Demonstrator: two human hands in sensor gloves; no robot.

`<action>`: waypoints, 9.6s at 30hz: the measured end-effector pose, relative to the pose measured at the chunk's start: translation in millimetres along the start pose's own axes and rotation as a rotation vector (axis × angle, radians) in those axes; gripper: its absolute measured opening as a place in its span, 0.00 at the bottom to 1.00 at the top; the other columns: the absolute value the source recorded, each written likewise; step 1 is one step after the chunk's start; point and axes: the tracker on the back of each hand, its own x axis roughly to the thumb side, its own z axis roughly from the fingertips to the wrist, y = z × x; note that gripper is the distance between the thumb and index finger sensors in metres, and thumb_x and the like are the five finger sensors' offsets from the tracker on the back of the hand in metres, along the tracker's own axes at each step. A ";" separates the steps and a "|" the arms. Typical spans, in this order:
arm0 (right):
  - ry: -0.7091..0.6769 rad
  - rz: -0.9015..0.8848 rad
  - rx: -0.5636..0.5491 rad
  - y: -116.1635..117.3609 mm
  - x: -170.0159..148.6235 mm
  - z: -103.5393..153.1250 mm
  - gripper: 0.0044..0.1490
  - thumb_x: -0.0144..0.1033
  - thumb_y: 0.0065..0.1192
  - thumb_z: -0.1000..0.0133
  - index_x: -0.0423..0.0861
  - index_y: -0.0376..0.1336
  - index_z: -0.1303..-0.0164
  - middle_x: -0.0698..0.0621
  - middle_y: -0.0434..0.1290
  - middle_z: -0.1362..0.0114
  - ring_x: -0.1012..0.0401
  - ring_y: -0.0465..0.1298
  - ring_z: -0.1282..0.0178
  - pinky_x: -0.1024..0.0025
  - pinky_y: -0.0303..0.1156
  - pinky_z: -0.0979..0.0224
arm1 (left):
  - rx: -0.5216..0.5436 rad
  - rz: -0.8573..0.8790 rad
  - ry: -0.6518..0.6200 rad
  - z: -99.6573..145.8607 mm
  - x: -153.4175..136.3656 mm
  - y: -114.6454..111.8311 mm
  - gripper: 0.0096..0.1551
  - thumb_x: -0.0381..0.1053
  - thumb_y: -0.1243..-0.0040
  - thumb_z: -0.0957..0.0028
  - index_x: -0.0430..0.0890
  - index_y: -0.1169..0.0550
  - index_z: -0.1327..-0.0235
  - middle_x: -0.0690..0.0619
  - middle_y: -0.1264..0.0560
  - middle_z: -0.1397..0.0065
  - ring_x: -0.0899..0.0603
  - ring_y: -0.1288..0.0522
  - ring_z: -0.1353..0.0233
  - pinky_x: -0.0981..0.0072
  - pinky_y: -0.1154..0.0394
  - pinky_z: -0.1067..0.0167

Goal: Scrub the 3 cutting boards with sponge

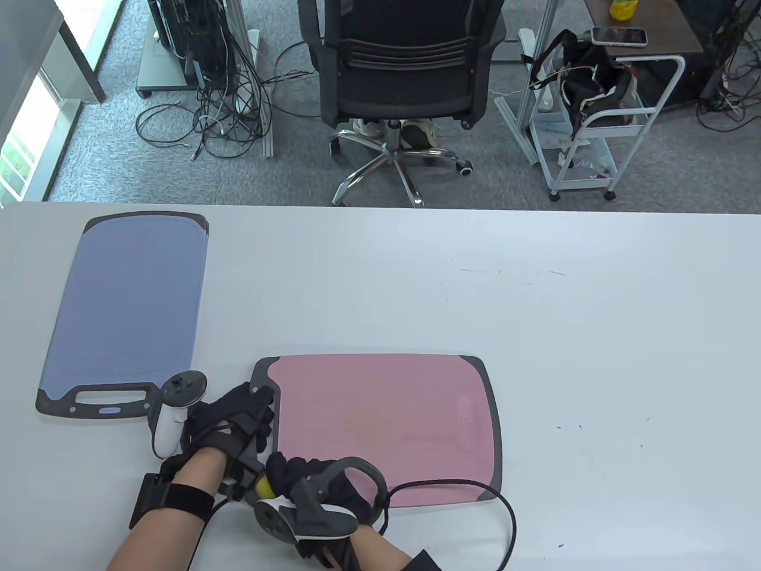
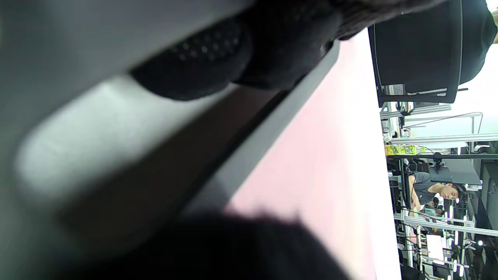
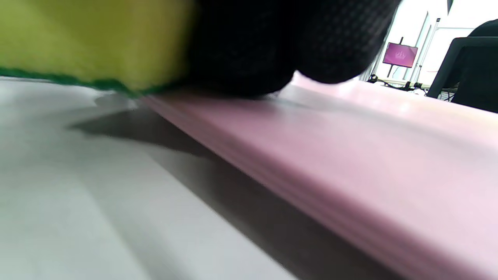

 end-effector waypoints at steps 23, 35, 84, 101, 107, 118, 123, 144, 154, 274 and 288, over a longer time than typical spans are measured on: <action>0.824 -0.143 -0.008 32.5 -279.1 225.7 0.46 0.60 0.61 0.47 0.44 0.60 0.23 0.45 0.75 0.41 0.56 0.79 0.52 0.56 0.76 0.45 | -0.026 0.028 -0.055 2.1 3.8 10.0 0.29 0.62 0.41 0.33 0.42 0.29 0.32 0.57 0.18 0.52 0.59 0.14 0.63 0.66 0.10 0.60; 0.849 -0.238 -0.102 26.7 -290.9 233.5 0.46 0.60 0.60 0.46 0.44 0.60 0.23 0.46 0.75 0.41 0.57 0.79 0.52 0.57 0.77 0.45 | 0.214 -0.390 -1.018 97.7 103.5 28.8 0.23 0.54 0.30 0.43 0.57 0.25 0.36 0.56 0.19 0.39 0.46 0.14 0.40 0.46 0.16 0.36; 0.339 -0.142 -0.030 -41.1 -115.0 -102.0 0.45 0.60 0.61 0.44 0.44 0.60 0.22 0.46 0.74 0.36 0.56 0.79 0.49 0.56 0.76 0.43 | 0.279 -1.384 -1.184 89.8 28.8 -62.9 0.24 0.53 0.36 0.34 0.55 0.37 0.33 0.58 0.31 0.28 0.46 0.30 0.21 0.43 0.36 0.22; 1.046 -0.206 0.148 19.9 -310.4 82.0 0.44 0.58 0.60 0.44 0.42 0.61 0.23 0.43 0.74 0.39 0.55 0.78 0.50 0.55 0.75 0.44 | 0.273 -1.387 -1.174 89.6 29.3 -63.4 0.23 0.53 0.37 0.34 0.55 0.36 0.33 0.58 0.31 0.28 0.45 0.30 0.21 0.42 0.36 0.22; 0.826 -0.139 0.136 8.8 -274.4 45.8 0.44 0.57 0.59 0.44 0.41 0.61 0.24 0.43 0.74 0.39 0.55 0.79 0.51 0.56 0.76 0.44 | 0.276 -1.388 -1.171 89.6 29.9 -63.7 0.23 0.53 0.37 0.34 0.55 0.37 0.33 0.58 0.31 0.28 0.45 0.30 0.21 0.42 0.36 0.22; 0.118 -0.106 0.049 -33.9 -99.0 -45.2 0.44 0.61 0.55 0.43 0.47 0.58 0.21 0.48 0.72 0.36 0.58 0.78 0.48 0.58 0.76 0.41 | 0.283 -1.398 -1.176 90.4 29.6 -64.6 0.23 0.53 0.36 0.34 0.55 0.36 0.34 0.58 0.30 0.29 0.45 0.29 0.22 0.43 0.35 0.22; 0.431 -0.102 0.081 -12.5 -181.8 0.6 0.44 0.59 0.57 0.44 0.46 0.59 0.22 0.47 0.73 0.37 0.56 0.78 0.49 0.56 0.75 0.43 | 0.279 -1.405 -1.179 90.4 30.2 -65.3 0.24 0.54 0.36 0.34 0.55 0.36 0.33 0.58 0.31 0.29 0.45 0.29 0.22 0.43 0.35 0.22; 0.070 -0.084 0.025 -31.4 -83.8 -18.0 0.45 0.59 0.57 0.44 0.43 0.59 0.22 0.45 0.72 0.37 0.57 0.78 0.50 0.57 0.76 0.43 | 0.290 -1.423 -1.187 93.3 30.2 -68.4 0.24 0.54 0.37 0.34 0.55 0.36 0.33 0.58 0.30 0.29 0.46 0.29 0.22 0.42 0.35 0.22; 0.508 -0.092 0.083 -1.1 -190.6 38.0 0.44 0.59 0.56 0.44 0.46 0.59 0.22 0.46 0.73 0.37 0.57 0.78 0.49 0.56 0.75 0.43 | 0.287 -1.421 -1.182 92.6 30.4 -68.1 0.24 0.54 0.36 0.34 0.55 0.36 0.33 0.58 0.30 0.29 0.46 0.29 0.22 0.42 0.35 0.22; 0.786 -0.102 0.069 20.1 -227.8 149.0 0.44 0.58 0.56 0.44 0.43 0.60 0.23 0.45 0.73 0.39 0.56 0.78 0.52 0.56 0.76 0.45 | 0.264 -1.391 -1.190 92.0 34.4 -70.6 0.23 0.53 0.37 0.34 0.54 0.36 0.34 0.57 0.31 0.29 0.44 0.30 0.21 0.41 0.37 0.22; 0.084 -0.033 -0.049 -26.1 -56.8 30.5 0.44 0.58 0.54 0.43 0.42 0.58 0.23 0.45 0.71 0.38 0.58 0.78 0.51 0.58 0.76 0.43 | 0.265 -1.391 -1.194 92.3 34.1 -71.0 0.23 0.53 0.36 0.34 0.55 0.35 0.34 0.57 0.31 0.29 0.44 0.30 0.22 0.41 0.37 0.22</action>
